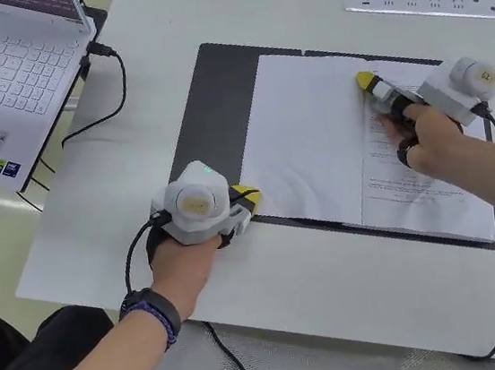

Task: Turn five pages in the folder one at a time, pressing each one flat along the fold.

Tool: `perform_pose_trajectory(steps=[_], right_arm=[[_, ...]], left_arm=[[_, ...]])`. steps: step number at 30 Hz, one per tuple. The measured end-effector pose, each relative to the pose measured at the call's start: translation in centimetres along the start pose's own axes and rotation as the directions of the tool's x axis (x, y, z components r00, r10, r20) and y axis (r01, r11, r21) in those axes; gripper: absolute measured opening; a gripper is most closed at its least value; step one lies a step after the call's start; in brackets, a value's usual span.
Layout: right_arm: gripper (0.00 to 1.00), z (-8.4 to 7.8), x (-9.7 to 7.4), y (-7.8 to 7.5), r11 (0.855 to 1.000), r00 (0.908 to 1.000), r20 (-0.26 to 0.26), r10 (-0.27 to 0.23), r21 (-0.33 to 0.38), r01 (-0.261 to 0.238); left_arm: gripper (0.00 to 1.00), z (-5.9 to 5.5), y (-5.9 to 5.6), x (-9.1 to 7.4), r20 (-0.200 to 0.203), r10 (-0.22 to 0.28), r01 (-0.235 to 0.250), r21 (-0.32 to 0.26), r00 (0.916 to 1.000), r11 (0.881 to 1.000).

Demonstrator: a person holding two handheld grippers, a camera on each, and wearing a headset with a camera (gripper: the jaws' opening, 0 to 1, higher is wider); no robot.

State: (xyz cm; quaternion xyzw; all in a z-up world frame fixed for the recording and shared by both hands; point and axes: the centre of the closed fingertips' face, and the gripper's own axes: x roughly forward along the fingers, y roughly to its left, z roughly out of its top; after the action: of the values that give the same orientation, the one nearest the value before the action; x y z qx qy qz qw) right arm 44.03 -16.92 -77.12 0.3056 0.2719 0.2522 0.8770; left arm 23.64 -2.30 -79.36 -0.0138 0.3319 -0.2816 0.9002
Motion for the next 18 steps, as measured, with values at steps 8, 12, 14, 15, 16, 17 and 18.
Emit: perform_pose_trajectory(steps=[8,12,14,15,16,17,18], right_arm=[[0.0,-1.3,-1.3,1.5,1.0,0.9996,-0.024,0.014,-0.022,-0.015],[0.0,-1.6,-1.5,1.3,1.0,0.9998,-0.016,0.013,-0.012,-0.014],[0.0,-1.9,-1.9,1.6,1.0,0.9997,-0.018,0.018,-0.011,-0.019],[0.0,-2.1,-2.1,1.7,1.0,0.9996,-0.019,0.021,-0.012,-0.021],[0.0,-2.4,-2.4,2.0,1.0,0.9995,-0.019,0.025,-0.009,-0.025],[0.0,-2.6,-2.7,2.1,1.0,0.9995,-0.015,0.029,-0.007,-0.029],[0.0,-2.8,-3.0,2.2,0.999,0.9994,-0.012,0.033,-0.005,-0.033]], left_arm=[[0.0,0.1,-0.1,-0.2,0.01,0.002,-0.002,-0.003,1.0,1.0],[0.0,0.2,-0.1,-0.2,0.015,0.001,-0.001,-0.009,0.9999,1.0],[0.0,0.2,-0.1,-0.2,0.017,0.001,-0.001,-0.008,0.9999,1.0],[0.0,0.2,-0.1,-0.2,0.017,0.001,-0.001,-0.006,0.9998,1.0],[0.0,0.2,-0.1,-0.2,0.018,0.001,-0.001,-0.001,0.9998,1.0],[0.0,0.2,-0.2,-0.3,0.02,0.003,-0.003,0.003,0.9998,1.0],[0.0,0.2,-0.2,-0.3,0.021,0.005,-0.005,0.004,0.9998,1.0]])
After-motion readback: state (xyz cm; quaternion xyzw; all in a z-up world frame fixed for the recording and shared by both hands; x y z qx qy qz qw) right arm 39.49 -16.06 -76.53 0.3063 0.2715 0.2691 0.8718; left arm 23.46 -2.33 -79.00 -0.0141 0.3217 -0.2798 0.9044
